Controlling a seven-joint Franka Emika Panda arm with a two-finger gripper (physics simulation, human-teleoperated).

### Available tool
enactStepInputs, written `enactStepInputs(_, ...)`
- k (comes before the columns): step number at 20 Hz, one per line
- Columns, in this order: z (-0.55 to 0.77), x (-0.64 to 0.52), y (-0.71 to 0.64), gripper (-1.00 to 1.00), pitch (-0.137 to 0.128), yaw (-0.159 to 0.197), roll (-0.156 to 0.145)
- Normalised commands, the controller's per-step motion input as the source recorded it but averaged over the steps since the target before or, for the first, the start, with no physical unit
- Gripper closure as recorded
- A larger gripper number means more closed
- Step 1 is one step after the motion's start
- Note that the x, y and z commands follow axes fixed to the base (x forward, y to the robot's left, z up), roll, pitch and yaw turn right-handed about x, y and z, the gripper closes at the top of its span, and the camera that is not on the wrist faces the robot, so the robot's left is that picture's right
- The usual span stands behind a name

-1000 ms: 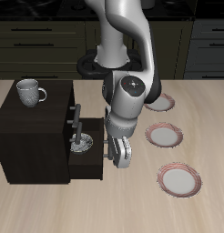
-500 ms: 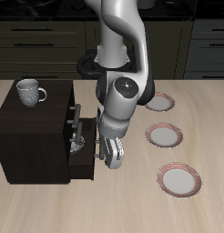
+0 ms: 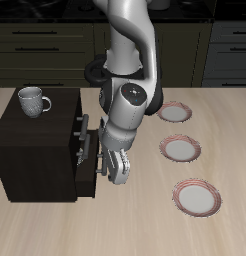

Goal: Close the bottom drawer

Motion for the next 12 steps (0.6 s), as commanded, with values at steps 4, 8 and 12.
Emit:
enactStepInputs(4, -0.01, 0.17, -0.46, -1.00, -0.034, 0.038, -0.061)
enactStepInputs(8, -0.03, 0.08, -0.23, -1.00, -0.021, 0.029, -0.026)
enactStepInputs(12, -0.09, 0.09, -0.27, -1.00, -0.012, 0.033, -0.041)
